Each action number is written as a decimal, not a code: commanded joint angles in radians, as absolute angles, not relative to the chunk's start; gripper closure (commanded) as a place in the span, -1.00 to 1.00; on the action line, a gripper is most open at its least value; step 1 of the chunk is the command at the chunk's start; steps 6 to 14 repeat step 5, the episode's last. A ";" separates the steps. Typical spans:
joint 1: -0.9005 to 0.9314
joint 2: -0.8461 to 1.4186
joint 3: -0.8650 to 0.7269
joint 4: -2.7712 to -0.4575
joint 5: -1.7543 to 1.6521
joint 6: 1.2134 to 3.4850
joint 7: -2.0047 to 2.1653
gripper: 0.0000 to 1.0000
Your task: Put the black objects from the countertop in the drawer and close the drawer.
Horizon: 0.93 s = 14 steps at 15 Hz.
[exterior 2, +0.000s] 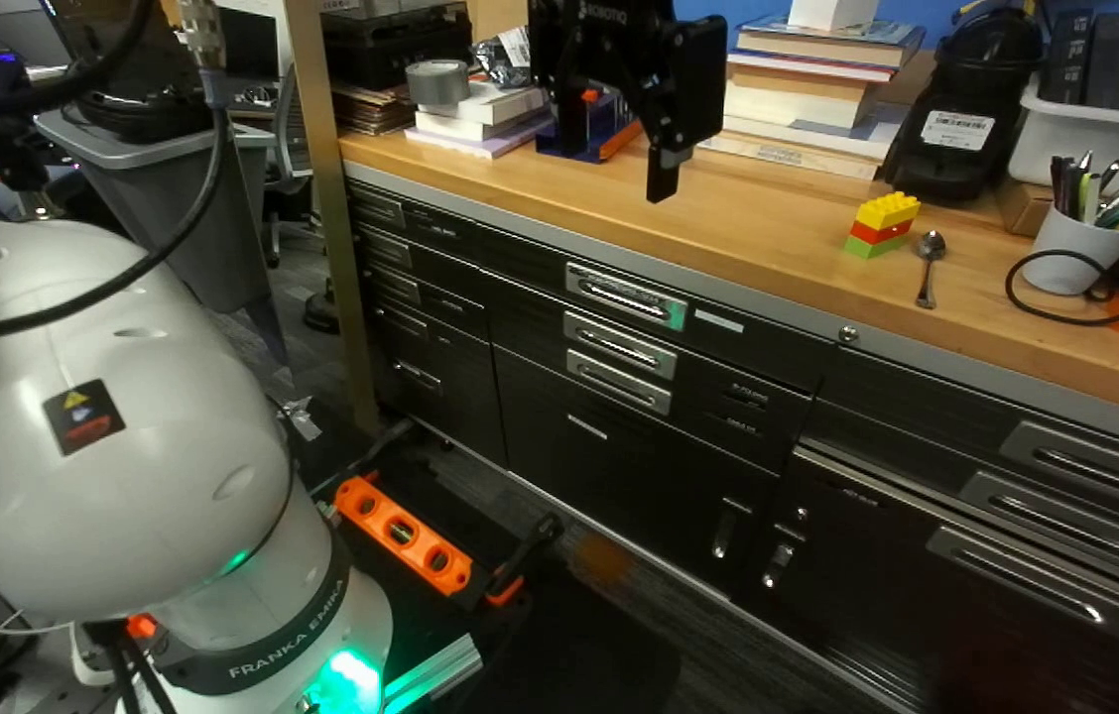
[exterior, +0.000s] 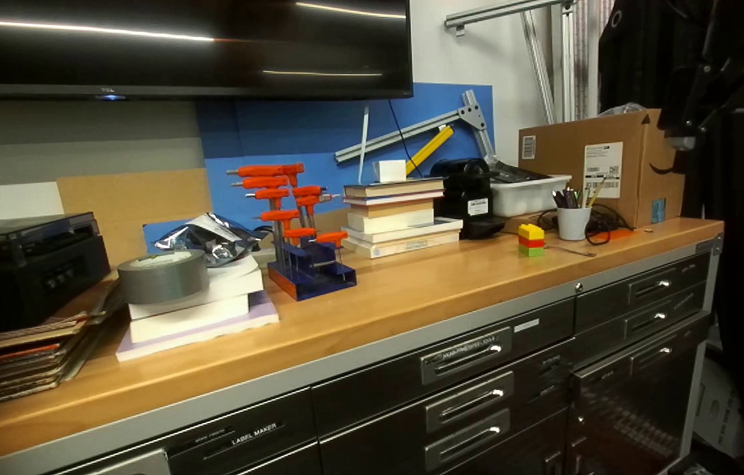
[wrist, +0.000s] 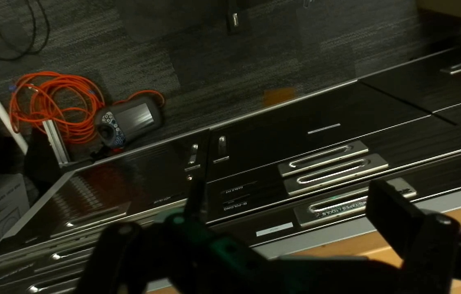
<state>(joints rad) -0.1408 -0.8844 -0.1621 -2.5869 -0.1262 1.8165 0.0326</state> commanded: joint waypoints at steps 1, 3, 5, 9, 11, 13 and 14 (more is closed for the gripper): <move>-0.154 -0.882 -0.153 -2.585 -0.118 1.816 0.024 -1.00; -0.154 -0.882 -0.153 -2.585 -0.118 1.817 0.025 -1.00; -0.154 -0.882 -0.153 -2.585 -0.118 1.819 0.025 -1.00; -0.154 -0.882 -0.153 -2.585 -0.118 1.819 0.025 -1.00; -0.154 -0.882 -0.153 -2.585 -0.118 1.819 0.025 -1.00; -0.154 -0.882 -0.153 -2.585 -0.118 1.819 0.025 -1.00; -0.154 -0.882 -0.153 -2.585 -0.118 1.819 0.025 -1.00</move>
